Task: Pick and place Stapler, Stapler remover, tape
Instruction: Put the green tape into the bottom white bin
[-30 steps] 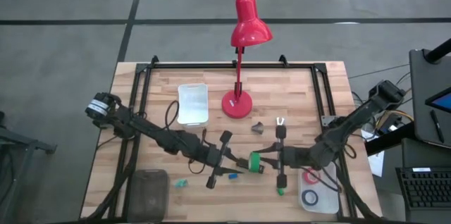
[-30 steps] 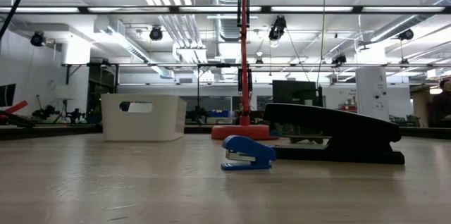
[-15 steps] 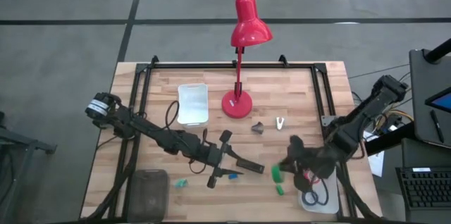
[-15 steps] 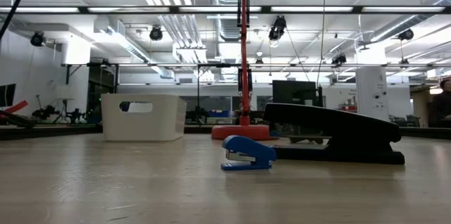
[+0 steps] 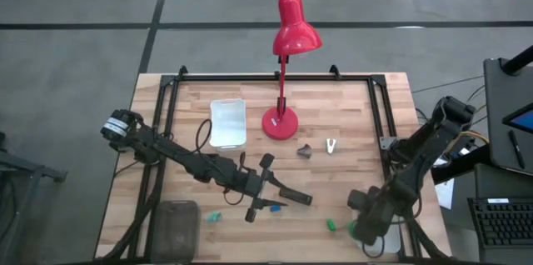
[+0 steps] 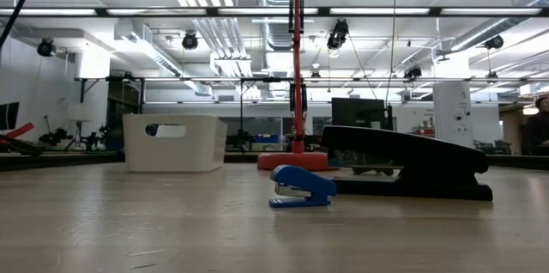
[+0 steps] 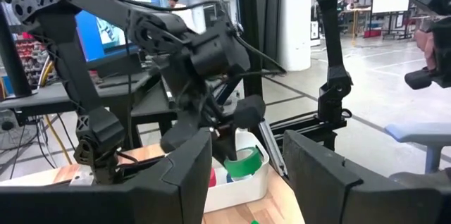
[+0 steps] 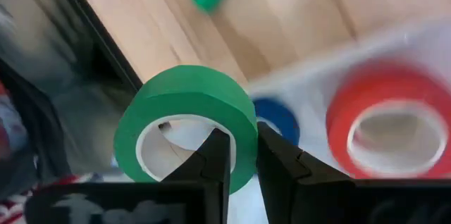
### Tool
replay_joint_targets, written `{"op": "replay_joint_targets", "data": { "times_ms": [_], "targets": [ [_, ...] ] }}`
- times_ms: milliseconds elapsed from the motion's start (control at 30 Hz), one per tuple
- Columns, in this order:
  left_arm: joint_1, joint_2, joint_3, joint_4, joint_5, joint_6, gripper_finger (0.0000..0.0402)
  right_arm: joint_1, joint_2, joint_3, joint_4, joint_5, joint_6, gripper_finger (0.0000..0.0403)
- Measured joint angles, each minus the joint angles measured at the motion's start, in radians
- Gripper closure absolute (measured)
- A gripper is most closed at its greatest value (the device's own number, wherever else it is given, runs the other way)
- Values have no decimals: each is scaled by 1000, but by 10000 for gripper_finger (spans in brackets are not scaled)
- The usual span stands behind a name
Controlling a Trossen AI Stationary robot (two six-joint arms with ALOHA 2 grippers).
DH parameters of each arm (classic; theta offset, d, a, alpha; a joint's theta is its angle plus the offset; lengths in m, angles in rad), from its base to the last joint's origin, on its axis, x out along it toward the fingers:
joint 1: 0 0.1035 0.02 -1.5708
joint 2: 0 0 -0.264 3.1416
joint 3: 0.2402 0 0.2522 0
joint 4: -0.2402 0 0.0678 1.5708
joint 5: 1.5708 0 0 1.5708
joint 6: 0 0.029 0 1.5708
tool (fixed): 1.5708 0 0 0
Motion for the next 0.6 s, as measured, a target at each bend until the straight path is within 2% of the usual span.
{"op": "replay_joint_targets", "data": {
  "times_ms": [133,300,600],
  "targets": [
    [0,0,0,0,0,-1,223,2,34,0,-1,-74,39,358],
    [0,0,0,-1,1,-2,223,2,40,0,-53,-81,49,355],
    [0,-1,0,-9,1,-2,223,47,36,0,-122,-100,169,354]
  ]
}}
